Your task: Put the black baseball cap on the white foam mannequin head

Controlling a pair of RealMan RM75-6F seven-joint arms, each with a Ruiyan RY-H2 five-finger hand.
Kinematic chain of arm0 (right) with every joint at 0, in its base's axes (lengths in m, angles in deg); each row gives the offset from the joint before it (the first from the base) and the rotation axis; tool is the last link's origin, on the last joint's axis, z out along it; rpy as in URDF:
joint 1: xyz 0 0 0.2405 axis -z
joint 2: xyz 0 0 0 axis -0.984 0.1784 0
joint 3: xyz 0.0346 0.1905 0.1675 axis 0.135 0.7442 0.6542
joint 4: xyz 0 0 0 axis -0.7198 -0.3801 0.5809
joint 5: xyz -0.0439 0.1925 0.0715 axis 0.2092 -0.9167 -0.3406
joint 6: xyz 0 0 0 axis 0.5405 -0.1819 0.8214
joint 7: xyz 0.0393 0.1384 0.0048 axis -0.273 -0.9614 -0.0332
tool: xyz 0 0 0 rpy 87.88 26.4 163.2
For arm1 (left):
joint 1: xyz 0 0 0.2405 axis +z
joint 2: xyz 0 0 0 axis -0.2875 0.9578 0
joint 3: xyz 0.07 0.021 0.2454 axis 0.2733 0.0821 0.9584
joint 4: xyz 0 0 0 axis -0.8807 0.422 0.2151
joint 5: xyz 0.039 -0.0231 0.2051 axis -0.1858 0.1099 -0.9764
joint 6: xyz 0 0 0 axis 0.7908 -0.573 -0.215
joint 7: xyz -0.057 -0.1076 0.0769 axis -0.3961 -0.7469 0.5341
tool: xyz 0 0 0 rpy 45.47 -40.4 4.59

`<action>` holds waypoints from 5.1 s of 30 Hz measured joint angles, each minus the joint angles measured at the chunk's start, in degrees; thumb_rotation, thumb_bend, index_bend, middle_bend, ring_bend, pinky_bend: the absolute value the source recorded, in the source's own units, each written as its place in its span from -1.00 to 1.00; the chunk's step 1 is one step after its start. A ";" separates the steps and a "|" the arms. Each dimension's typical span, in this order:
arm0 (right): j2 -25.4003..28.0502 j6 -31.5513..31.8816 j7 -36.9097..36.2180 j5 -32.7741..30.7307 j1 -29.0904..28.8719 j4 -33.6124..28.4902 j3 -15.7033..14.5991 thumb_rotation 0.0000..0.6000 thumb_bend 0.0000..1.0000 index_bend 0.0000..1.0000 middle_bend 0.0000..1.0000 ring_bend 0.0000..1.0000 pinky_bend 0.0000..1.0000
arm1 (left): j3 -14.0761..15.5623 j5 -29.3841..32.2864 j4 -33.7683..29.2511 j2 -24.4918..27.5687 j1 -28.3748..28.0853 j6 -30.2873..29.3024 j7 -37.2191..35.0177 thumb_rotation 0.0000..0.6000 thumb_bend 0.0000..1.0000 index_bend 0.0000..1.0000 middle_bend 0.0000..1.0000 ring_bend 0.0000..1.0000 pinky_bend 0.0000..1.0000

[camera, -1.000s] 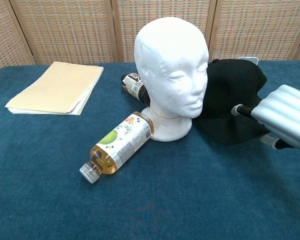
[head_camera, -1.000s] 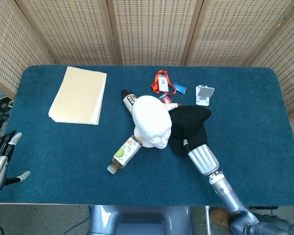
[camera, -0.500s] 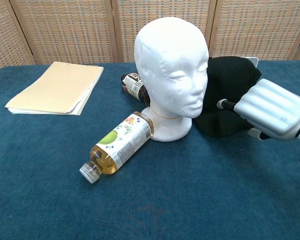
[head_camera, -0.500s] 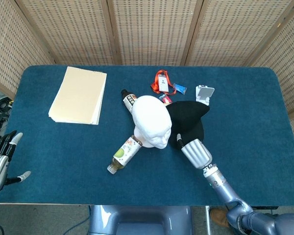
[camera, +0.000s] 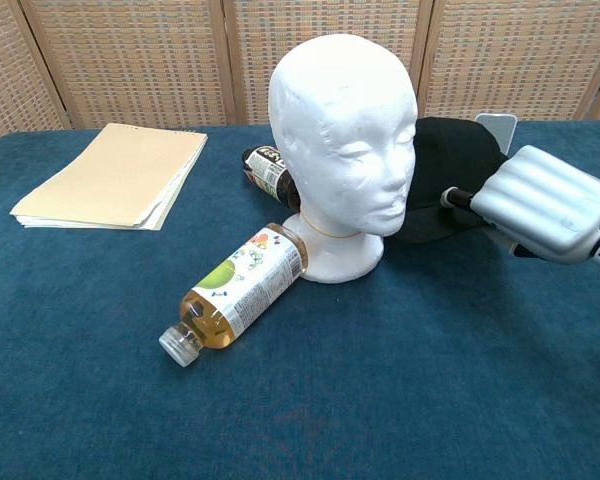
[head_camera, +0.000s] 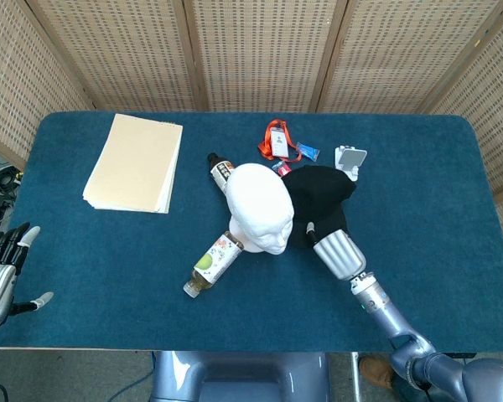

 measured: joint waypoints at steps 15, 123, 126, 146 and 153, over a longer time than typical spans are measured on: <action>6.46 8.60 -12.02 0.01 1.40 0.43 -0.47 1.00 0.77 0.46 0.96 1.00 1.00 | 0.39 -0.65 -0.27 0.09 0.03 -0.06 -0.24 1.00 -1.00 -1.00 -1.00 -1.00 -1.00; 13.66 9.55 19.51 13.34 -2.86 -29.00 0.66 1.00 0.82 0.47 1.00 1.00 1.00 | 0.56 -3.06 0.31 -0.17 0.44 -2.13 -0.30 1.00 -1.00 -1.00 -1.00 -1.00 -1.00; 13.51 9.04 19.36 12.14 -2.65 -29.22 1.33 1.00 0.82 0.47 1.00 1.00 1.00 | 0.57 -2.98 0.33 -0.12 0.39 -1.98 -0.39 1.00 -1.00 -1.00 -1.00 -1.00 -1.00; 15.03 9.93 17.70 14.35 -1.72 -27.64 0.42 1.00 -0.39 -0.99 0.97 1.00 1.00 | 0.64 -3.03 0.28 -0.08 0.28 -1.70 -0.33 1.00 -1.00 -1.00 -1.00 -1.00 -1.00; 17.70 12.14 17.05 14.68 -0.47 -29.13 0.62 1.00 -0.44 -1.00 0.97 1.00 1.00 | 0.71 -3.20 0.17 -0.02 0.39 -1.90 -0.38 1.00 -1.00 -1.00 -1.00 -1.00 -1.00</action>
